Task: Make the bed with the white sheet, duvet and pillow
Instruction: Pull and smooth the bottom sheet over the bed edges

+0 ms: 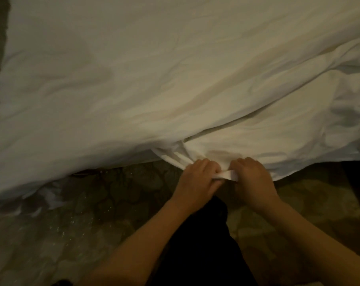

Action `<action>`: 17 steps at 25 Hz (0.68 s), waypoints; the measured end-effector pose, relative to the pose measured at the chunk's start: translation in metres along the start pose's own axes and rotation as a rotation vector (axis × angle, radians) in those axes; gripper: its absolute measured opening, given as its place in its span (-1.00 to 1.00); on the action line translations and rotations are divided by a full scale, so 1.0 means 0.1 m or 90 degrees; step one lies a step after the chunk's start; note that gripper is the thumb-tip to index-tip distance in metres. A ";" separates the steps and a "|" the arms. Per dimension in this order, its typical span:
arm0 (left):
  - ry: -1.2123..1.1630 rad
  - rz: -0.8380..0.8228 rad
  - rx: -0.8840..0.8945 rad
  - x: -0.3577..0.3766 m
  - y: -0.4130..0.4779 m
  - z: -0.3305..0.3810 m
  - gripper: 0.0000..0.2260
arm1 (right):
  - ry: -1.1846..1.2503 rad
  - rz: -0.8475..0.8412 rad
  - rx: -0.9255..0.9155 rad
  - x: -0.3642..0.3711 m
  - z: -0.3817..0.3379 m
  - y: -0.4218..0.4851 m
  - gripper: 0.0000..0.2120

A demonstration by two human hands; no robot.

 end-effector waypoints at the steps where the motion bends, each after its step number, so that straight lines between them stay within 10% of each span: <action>1: 0.036 -0.045 -0.039 -0.01 -0.03 -0.25 -0.71 | 0.045 -0.002 0.030 -0.01 0.08 -0.06 -0.73; 6: 0.252 0.048 -0.082 -0.36 -0.02 -1.06 -0.68 | 0.083 0.016 0.004 0.01 -0.03 -0.26 -0.66; 9: 0.237 0.076 -0.015 -0.34 -0.08 -1.10 -0.92 | 0.083 0.008 0.036 0.13 0.01 -0.30 -0.69; 17: 0.075 0.176 0.013 -0.32 -0.58 -0.82 -0.77 | -0.055 -0.005 0.033 0.53 -0.35 -0.13 -0.73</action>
Point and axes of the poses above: each hand's wrist, its own y-axis towards the middle knuckle, its own x-axis out of the palm, z = x × y, the point moved 9 cm from there along y, towards the middle knuckle, and after that the axes turned 5 degrees about -z, right-handed, at the moved point
